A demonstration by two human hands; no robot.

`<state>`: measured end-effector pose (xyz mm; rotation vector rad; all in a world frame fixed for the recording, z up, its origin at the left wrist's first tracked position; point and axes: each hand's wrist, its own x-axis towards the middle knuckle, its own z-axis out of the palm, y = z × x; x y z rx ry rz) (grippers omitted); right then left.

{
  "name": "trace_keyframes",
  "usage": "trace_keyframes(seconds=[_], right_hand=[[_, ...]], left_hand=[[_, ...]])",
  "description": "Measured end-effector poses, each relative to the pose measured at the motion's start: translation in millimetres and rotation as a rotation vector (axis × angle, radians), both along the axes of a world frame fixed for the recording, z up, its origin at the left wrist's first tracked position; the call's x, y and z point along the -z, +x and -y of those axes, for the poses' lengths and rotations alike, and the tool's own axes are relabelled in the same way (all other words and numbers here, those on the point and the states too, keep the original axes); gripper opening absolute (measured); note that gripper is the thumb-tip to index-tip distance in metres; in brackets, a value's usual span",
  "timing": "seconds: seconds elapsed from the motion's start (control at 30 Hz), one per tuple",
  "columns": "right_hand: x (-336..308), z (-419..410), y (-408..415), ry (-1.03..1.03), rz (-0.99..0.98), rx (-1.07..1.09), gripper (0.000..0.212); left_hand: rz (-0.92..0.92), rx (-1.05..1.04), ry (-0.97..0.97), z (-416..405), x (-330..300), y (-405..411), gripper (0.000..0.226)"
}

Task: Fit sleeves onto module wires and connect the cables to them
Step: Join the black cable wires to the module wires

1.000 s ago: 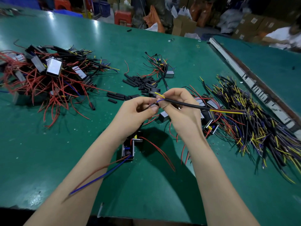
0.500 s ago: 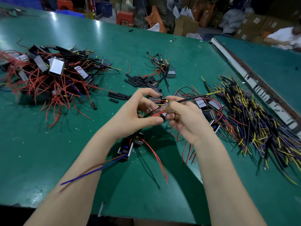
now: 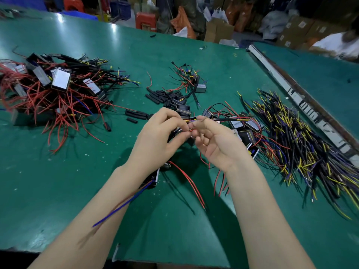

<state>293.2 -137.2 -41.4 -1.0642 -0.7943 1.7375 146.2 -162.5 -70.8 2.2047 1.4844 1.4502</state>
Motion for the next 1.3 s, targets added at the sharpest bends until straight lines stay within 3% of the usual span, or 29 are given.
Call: trace_keyframes(seconds=[0.13,0.27,0.4,0.63,0.8,0.93,1.03,1.17,1.3], right_hand=[[-1.4,0.5,-0.7,-0.147,-0.123,-0.011,0.006],[0.0,0.8,-4.6,-0.191,-0.124,0.010,0.027],[-0.2,0.8,-8.3,-0.213,-0.223,0.014,0.019],[6.6,4.7,-22.1,-0.206,-0.294,0.063,0.014],[9.1,5.6,-26.0,-0.198,-0.246,0.086,0.025],[10.1,6.8,-26.2,-0.221,-0.246,0.068,0.005],[10.2,7.8,-25.8,-0.232,-0.225,0.055,0.005],[10.3,8.2,-25.1,-0.165,-0.169,0.035,0.006],[10.2,7.5,-25.0,-0.038,-0.105,0.077,0.021]], left_hand=[[0.182,0.057,-0.099,0.7,-4.5,-1.6,0.010],[0.266,0.100,-0.168,-0.5,-2.9,-2.3,0.015],[0.349,0.057,-0.234,-4.5,-0.7,-3.9,0.025],[0.197,-0.065,-0.082,-2.2,1.5,-0.1,0.006],[0.185,-0.077,-0.049,-1.1,-0.7,1.9,0.008],[0.148,-0.110,0.003,-1.1,-2.5,2.6,0.012],[0.141,-0.129,0.029,-0.9,-3.7,1.5,0.012],[0.238,-0.098,-0.026,-0.3,-1.7,3.6,0.012],[0.446,-0.081,-0.154,-1.0,-1.9,5.1,0.019]])
